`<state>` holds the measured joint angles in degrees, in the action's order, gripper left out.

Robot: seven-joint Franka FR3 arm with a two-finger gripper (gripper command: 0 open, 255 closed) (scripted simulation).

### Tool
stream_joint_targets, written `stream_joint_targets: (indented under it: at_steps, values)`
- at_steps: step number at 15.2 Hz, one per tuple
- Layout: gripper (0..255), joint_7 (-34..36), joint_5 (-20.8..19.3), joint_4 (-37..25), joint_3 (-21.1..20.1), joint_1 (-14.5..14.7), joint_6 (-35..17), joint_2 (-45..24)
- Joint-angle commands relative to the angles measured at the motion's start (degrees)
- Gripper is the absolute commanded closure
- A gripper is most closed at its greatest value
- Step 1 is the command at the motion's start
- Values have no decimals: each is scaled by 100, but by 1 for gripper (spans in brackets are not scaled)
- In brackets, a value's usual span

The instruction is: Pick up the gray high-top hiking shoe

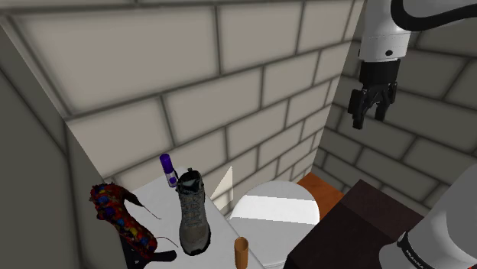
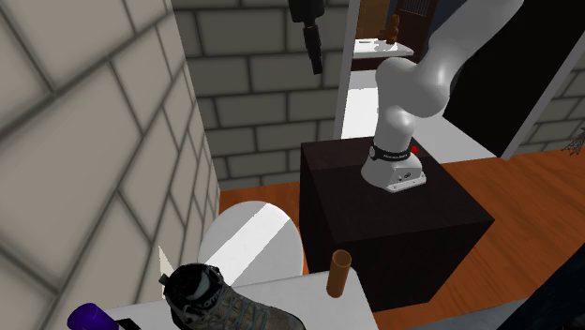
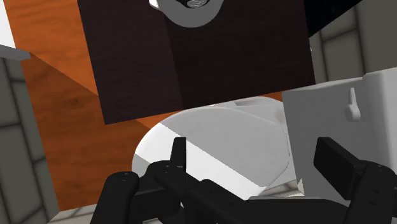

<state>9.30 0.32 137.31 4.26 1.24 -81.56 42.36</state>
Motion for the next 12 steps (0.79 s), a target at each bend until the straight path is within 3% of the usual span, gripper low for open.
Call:
stream_joint_targets:
  at_steps: [1,12]
  values:
    - [0,0,0,0,0,0,0,0]
    - [0,1483,1026,610,-1272,467,-1785,-467]
